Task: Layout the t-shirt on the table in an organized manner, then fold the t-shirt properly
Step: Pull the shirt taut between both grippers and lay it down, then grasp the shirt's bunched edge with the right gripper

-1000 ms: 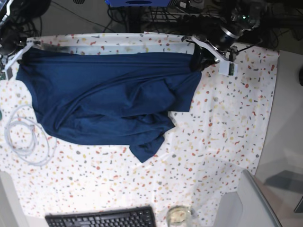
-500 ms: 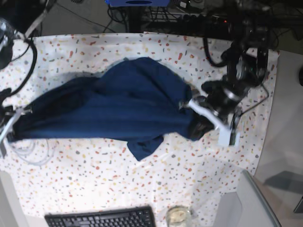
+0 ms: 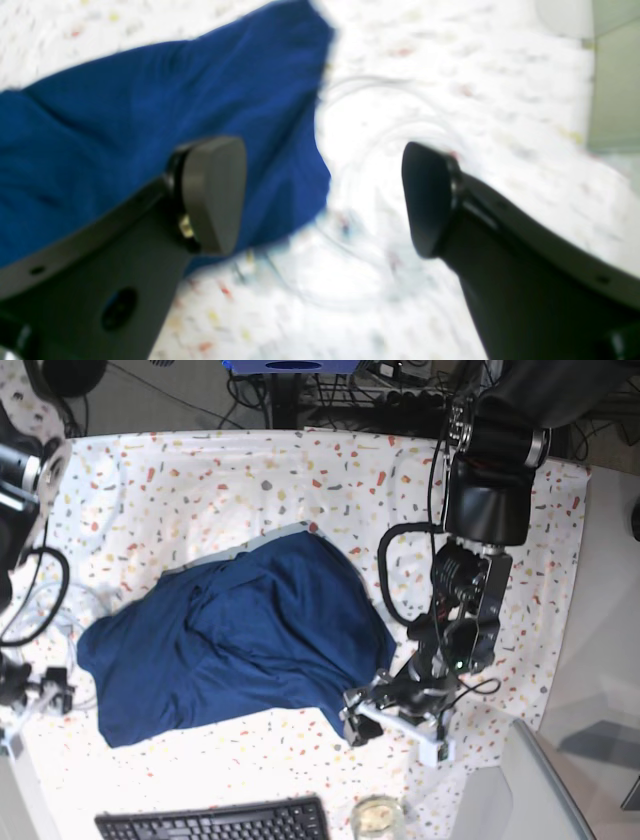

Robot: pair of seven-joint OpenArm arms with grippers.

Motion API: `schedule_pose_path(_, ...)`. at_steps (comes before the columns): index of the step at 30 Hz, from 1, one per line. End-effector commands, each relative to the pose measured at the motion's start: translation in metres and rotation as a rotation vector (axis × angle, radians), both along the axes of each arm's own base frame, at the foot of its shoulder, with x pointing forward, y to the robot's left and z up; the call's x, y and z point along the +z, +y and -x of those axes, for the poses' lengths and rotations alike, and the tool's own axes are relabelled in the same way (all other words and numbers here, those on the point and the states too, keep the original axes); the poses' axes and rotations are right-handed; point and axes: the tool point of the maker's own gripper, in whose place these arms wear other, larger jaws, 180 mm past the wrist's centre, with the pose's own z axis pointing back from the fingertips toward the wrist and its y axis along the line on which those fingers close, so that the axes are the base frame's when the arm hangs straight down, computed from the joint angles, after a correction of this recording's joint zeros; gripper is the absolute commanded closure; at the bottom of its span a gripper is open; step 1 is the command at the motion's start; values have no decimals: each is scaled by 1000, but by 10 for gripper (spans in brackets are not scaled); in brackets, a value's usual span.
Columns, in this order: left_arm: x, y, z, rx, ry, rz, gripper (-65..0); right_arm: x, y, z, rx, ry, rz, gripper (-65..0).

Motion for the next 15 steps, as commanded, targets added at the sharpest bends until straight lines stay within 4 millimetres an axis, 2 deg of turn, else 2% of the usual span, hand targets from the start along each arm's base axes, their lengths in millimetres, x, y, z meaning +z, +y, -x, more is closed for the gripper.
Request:
schedule_pose_path(1, 21, 7, -7, 5, -72, 1, -522, 20, -3, -3, 8, -71, 23, -452)
schedule_pose_path(4, 2, 30, 29, 19, -50, -37, -512, 0, 0, 36, 26, -31, 71, -425)
schedule_pose_path(7, -27, 64, 87, 56, 19, -84, -467, -34, 19, 70, 38, 33, 40, -419)
schedule_pose_path(9, -47, 92, 131, 109, 83, -106, -410, -48, 27, 83, 49, 42, 25, -419)
schedule_pose_path(11, -63, 126, 177, 183, 150, -130, -313, -56, 45, 86, 61, 23, -10, -420)
schedule_pose_path(13, -67, 152, 211, 227, 179, -145, -186, -59, 58, 86, 91, 22, -20, -423)
schedule_pose_path(15, -66, 172, 241, 235, 190, -158, -12, -66, 76, 89, 146, 59, -19, -425)
